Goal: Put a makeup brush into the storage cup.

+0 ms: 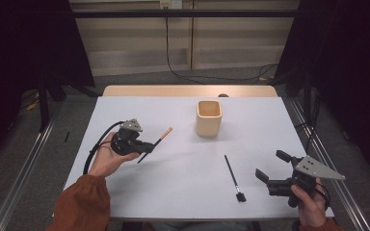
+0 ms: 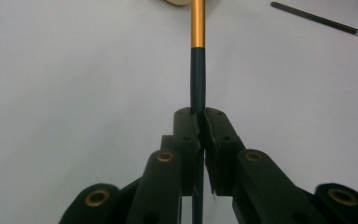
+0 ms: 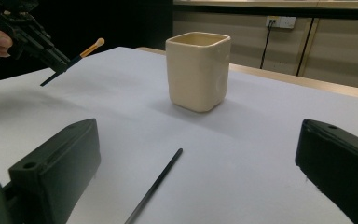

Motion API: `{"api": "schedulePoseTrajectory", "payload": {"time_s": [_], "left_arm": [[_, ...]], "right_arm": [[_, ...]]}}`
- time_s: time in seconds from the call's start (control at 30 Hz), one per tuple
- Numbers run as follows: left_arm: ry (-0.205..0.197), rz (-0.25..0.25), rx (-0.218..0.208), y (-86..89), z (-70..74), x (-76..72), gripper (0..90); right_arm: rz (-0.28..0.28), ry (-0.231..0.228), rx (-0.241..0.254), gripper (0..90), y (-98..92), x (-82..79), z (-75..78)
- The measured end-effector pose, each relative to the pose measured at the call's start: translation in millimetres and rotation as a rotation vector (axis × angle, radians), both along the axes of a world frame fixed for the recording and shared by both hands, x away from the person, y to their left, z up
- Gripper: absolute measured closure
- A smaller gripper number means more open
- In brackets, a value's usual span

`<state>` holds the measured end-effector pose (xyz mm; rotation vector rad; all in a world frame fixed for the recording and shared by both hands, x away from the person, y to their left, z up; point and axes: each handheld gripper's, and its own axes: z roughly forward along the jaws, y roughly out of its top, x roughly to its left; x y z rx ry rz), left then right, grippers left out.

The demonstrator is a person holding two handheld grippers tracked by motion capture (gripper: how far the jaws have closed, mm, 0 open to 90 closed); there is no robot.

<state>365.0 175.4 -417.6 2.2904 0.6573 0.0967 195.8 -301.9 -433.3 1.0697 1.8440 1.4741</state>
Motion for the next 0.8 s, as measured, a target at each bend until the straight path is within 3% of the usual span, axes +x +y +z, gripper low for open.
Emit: {"api": "schedulePoseTrajectory", "payload": {"time_s": [0.33, 0.47, 0.8], "left_arm": [[-0.026, 0.069, -0.1, 6.5, -3.9, -4.2, 83.9], [-0.041, 0.076, -0.166, 8.9, -4.1, -8.2, 83.9], [-0.105, 0.11, -0.226, 11.2, -4.5, -14.8, 83.9]], "right_arm": [[-0.004, -0.002, -0.001, 0.0, -0.2, -0.2, 0.1], [-0.005, -0.002, -0.001, 0.0, -0.2, -0.1, 0.1], [-0.004, 0.0, 0.0, 0.0, -0.1, 0.0, 0.0]]}}
